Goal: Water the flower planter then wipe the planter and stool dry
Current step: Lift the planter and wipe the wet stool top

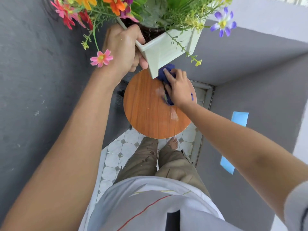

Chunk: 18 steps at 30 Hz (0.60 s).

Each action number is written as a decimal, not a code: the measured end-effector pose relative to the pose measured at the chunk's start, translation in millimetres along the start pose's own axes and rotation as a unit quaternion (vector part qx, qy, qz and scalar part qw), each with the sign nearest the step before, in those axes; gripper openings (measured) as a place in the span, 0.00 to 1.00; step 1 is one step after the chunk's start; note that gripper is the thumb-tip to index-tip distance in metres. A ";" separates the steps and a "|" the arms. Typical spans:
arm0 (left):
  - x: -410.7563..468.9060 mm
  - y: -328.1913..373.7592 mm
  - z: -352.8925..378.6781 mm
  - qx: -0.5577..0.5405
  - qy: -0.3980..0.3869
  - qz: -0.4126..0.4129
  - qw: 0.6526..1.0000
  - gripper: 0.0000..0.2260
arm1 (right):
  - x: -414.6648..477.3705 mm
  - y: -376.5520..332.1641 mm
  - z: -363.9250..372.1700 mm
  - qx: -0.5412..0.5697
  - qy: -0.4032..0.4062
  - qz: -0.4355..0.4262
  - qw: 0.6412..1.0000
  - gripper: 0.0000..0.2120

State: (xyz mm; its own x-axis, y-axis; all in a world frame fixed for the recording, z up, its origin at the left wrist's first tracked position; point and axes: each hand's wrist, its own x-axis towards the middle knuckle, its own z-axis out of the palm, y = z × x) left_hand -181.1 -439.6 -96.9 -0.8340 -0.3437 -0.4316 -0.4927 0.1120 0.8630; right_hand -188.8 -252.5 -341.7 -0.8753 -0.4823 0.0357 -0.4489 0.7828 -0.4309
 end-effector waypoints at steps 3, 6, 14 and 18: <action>0.6 0.0 -0.3 -0.003 -0.003 0.002 1.000 0.14 | 22.6 -21.8 8.9 0.005 0.023 0.045 0.999 0.16; 3.0 -1.7 0.0 -0.005 -0.007 0.001 1.000 0.12 | 7.6 -69.4 39.2 0.028 -0.011 -0.050 0.998 0.22; 0.1 -6.9 -3.5 -0.008 -0.018 0.004 1.000 0.16 | -29.3 -93.2 52.7 0.042 -0.077 -0.201 0.976 0.25; -5.6 -8.5 -3.8 0.000 -0.015 0.009 1.000 0.12 | -0.5 -29.2 16.0 0.052 0.038 0.069 0.996 0.18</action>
State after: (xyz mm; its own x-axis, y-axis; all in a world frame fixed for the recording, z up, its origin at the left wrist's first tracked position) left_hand -171.3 -442.1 -100.8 -0.8499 -0.3132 -0.4237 -0.4774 0.1174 0.8708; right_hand -172.3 -281.4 -343.6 -0.9404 -0.3384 0.0353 -0.3052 0.7930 -0.5273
